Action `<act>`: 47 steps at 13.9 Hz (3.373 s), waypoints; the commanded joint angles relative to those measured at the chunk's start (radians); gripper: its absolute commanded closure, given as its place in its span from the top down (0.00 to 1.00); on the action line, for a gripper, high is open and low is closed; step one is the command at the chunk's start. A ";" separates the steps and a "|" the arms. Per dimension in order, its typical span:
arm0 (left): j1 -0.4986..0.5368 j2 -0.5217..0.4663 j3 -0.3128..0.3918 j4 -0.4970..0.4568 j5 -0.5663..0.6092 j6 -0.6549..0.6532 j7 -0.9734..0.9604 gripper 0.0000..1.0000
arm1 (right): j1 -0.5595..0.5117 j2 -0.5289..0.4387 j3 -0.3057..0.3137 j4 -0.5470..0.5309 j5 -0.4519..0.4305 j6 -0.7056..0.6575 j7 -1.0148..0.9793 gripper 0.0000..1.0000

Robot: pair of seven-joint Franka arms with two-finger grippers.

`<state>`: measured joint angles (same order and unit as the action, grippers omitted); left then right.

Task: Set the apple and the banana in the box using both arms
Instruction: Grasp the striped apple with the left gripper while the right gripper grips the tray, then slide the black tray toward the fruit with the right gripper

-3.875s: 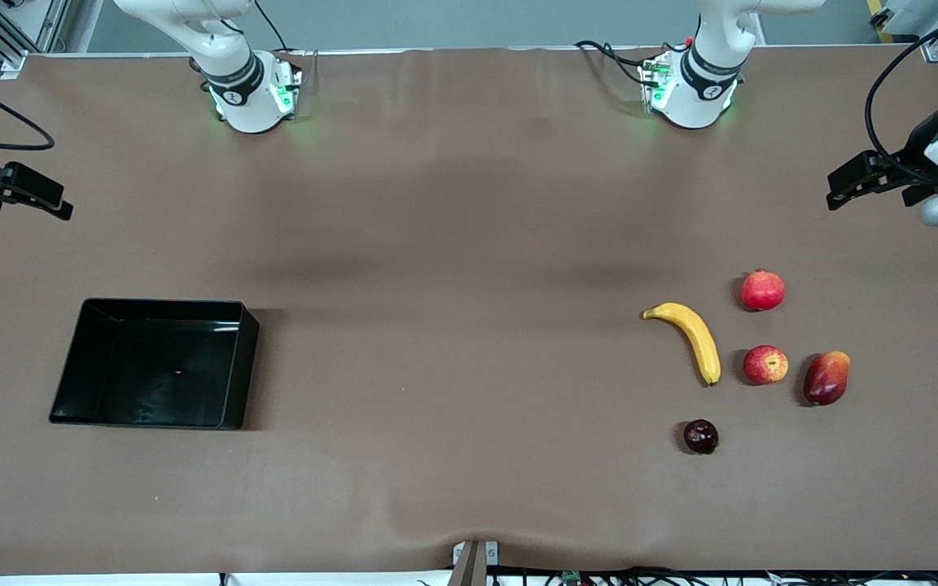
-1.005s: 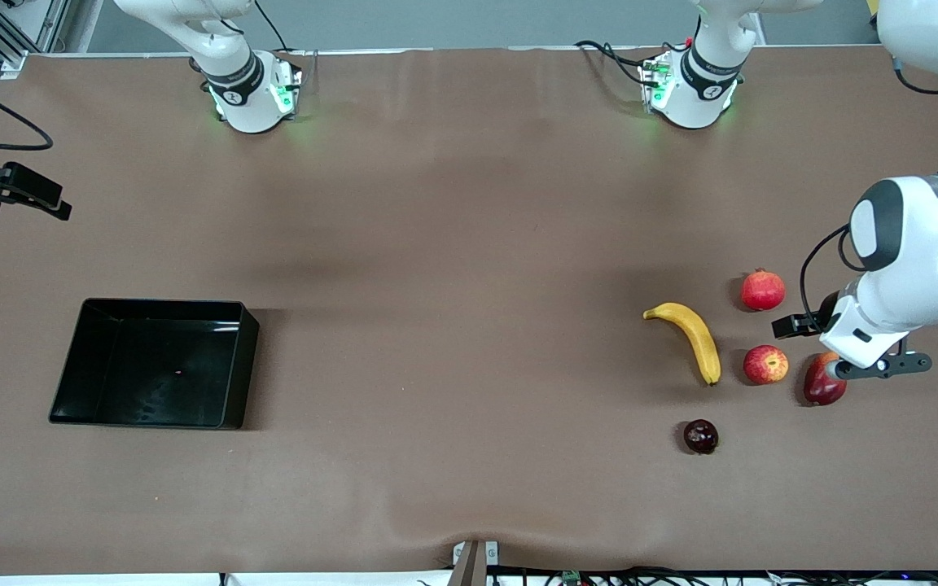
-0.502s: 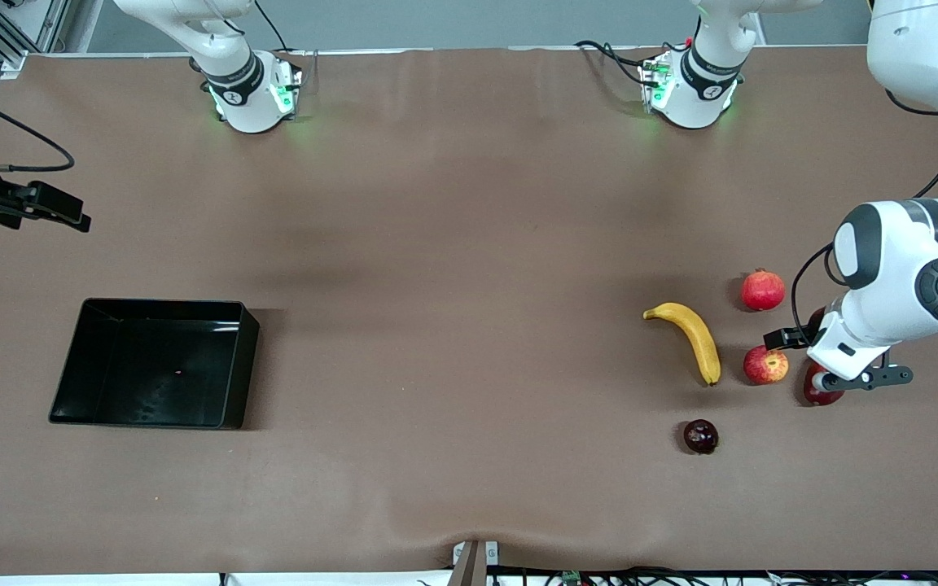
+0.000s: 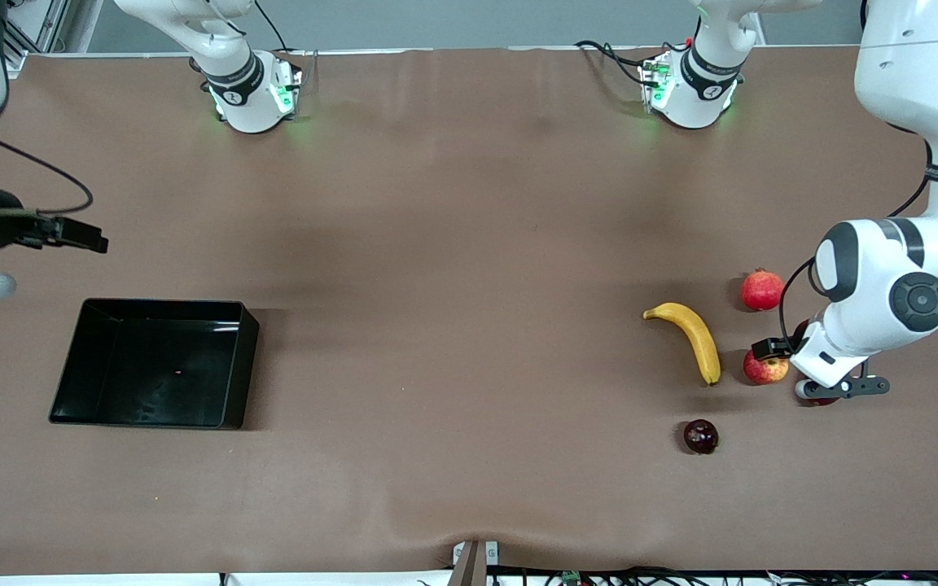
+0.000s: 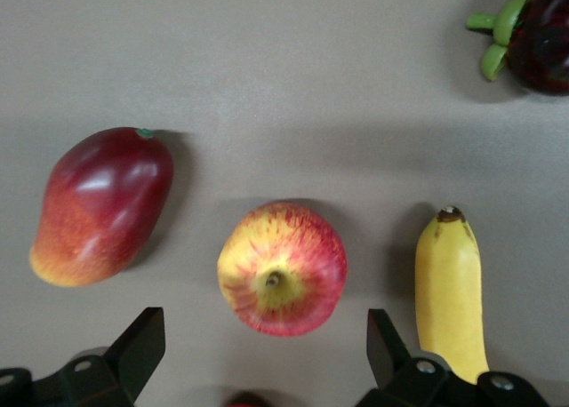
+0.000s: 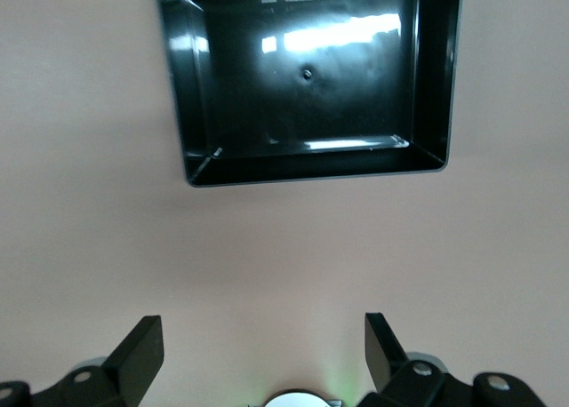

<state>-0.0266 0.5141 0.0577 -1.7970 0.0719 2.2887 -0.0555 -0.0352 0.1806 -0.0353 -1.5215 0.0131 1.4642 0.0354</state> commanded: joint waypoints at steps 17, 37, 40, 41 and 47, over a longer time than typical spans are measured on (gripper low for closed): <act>0.024 0.099 -0.012 -0.001 -0.011 0.121 0.063 0.93 | -0.235 0.240 0.008 -0.109 -0.009 0.470 -0.256 1.00; 0.024 -0.009 -0.013 0.062 -0.020 -0.021 0.066 0.00 | -0.288 0.474 0.012 -0.098 0.014 0.765 -0.379 1.00; 0.024 -0.011 -0.015 0.105 -0.020 -0.078 0.066 0.00 | -0.295 0.484 0.011 -0.098 0.010 0.768 -0.457 0.13; 0.024 -0.012 -0.016 0.114 -0.021 -0.096 0.065 0.00 | -0.295 0.485 0.011 -0.098 0.011 0.775 -0.463 0.00; 0.016 -0.029 -0.019 0.126 -0.021 -0.107 0.049 0.00 | -0.295 0.477 0.012 -0.098 0.013 0.765 -0.463 0.00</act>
<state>-0.0090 0.5077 0.0405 -1.6712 0.0657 2.2053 -0.0014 -0.3133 0.6598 -0.0372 -1.6321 0.0194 2.2389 -0.4079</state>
